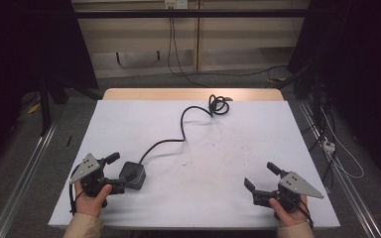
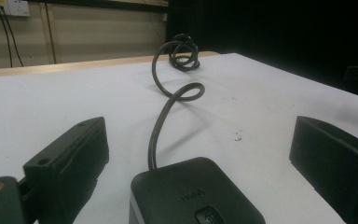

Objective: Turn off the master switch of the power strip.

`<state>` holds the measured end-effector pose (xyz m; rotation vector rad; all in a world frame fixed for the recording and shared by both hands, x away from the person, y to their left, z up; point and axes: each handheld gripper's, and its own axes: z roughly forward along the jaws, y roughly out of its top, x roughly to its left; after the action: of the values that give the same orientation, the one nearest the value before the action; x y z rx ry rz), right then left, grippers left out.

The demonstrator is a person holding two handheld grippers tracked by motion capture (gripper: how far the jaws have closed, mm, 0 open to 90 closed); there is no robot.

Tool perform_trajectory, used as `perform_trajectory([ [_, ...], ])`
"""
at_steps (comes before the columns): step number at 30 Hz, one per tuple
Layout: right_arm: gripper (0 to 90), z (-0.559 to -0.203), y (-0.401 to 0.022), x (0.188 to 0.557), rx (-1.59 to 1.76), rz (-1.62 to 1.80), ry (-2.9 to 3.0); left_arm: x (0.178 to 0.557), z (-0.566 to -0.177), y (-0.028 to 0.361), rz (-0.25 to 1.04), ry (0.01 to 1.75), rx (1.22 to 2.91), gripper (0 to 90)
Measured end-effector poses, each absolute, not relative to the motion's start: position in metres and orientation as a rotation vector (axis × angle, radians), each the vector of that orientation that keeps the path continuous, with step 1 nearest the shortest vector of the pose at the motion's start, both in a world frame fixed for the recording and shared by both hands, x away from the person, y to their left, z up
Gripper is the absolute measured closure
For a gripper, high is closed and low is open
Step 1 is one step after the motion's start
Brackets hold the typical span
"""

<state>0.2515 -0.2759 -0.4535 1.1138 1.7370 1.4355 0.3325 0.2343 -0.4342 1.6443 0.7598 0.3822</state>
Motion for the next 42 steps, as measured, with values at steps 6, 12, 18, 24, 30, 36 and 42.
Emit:
perform_trajectory([
  [6,2.8,-0.453,-0.275,0.251,1.116,1.437,1.736,0.332,-0.434,0.235,0.385,0.759,1.644,4.2],
  [12,2.8,-0.453,-0.275,0.252,1.113,1.438,1.739,0.332,-0.434,0.236,0.387,0.763,1.645,4.3],
  [18,2.8,-0.453,-0.275,0.252,1.109,1.441,1.740,0.332,-0.433,0.237,0.385,0.761,1.649,5.5],
  [24,2.9,-0.453,-0.274,0.253,1.101,1.440,1.745,0.332,-0.431,0.240,0.382,0.760,1.651,8.8],
  [30,2.9,-0.453,-0.273,0.254,1.098,1.444,1.745,0.332,-0.430,0.241,0.377,0.769,1.651,12.7],
  [36,3.0,-0.453,-0.273,0.253,1.096,1.447,1.743,0.332,-0.428,0.243,0.378,0.770,1.655,18.5],
  [42,3.0,-0.453,-0.272,0.254,1.095,1.449,1.742,0.332,-0.427,0.246,0.374,0.773,1.663,22.7],
])
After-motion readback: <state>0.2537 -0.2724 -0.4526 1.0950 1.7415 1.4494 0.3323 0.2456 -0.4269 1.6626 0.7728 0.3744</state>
